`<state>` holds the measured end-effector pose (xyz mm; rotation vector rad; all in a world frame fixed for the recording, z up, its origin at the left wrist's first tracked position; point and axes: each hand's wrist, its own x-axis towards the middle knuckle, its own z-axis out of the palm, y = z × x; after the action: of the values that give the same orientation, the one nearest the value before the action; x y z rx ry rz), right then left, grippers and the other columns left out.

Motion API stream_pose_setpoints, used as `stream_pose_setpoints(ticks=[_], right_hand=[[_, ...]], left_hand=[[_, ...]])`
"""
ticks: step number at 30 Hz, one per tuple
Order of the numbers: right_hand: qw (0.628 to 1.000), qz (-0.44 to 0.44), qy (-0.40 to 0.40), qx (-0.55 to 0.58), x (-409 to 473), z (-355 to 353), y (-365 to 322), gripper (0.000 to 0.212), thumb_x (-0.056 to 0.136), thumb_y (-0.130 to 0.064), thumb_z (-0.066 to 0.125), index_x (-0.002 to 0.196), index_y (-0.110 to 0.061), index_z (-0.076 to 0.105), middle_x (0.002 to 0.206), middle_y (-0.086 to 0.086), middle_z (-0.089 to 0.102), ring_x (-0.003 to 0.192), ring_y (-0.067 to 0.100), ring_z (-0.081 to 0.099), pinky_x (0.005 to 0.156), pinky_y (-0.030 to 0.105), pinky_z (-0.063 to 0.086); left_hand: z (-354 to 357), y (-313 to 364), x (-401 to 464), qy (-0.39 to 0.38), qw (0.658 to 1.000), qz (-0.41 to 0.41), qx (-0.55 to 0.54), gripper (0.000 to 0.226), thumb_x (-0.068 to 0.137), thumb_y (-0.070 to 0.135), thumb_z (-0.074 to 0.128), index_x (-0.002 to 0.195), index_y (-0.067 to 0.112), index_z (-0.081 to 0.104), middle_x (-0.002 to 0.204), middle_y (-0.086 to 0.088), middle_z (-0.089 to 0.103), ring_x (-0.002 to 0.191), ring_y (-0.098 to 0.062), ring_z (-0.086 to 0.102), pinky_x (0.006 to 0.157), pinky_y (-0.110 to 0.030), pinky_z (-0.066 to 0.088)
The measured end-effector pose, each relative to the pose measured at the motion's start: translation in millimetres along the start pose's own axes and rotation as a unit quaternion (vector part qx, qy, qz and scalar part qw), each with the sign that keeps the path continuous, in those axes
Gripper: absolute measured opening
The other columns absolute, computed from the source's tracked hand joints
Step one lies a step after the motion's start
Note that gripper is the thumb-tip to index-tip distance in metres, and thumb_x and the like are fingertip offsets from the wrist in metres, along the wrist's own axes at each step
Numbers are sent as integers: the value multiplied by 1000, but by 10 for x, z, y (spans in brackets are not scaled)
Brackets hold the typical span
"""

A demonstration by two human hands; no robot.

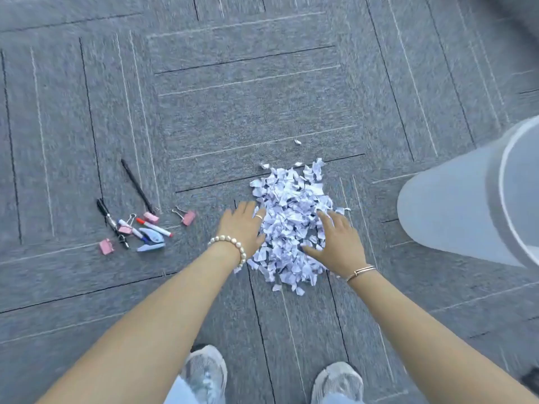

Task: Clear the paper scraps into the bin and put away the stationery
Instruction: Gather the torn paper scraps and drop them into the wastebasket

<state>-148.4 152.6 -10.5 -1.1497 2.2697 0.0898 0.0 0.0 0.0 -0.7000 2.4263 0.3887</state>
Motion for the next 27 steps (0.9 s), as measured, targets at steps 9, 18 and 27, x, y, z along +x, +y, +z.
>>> stream_pose_setpoints(ticks=[9, 18, 27], right_hand=[[994, -43, 97, -4, 904, 455, 106, 112, 59, -79, 51, 142, -26, -2, 153, 4, 2, 140, 27, 0, 111, 43, 14], [993, -64, 96, -2, 869, 823, 169, 87, 70, -78, 30, 140, -27, 15, 150, 2, 16, 138, 26, 8, 111, 48, 13], [976, -89, 193, -37, 772, 961, 145, 48, 82, -51, 41, 110, -14, 50, 97, 8, 56, 87, 23, 48, 78, 34, 47]], left_hand=[[289, 55, 1114, 118, 990, 59, -46, 65, 91, 46, 34, 144, 27, 1, 153, 3, 1, 140, -18, -2, 114, -45, 5], [694, 112, 1067, 118, 990, 75, -29, 58, 92, 49, 24, 142, 22, 16, 152, 0, 12, 139, -18, 8, 114, -40, 6], [945, 120, 926, 142, 989, 42, 24, 54, 93, 47, 28, 138, 17, 23, 136, -6, 30, 124, -21, 29, 104, -40, 29]])
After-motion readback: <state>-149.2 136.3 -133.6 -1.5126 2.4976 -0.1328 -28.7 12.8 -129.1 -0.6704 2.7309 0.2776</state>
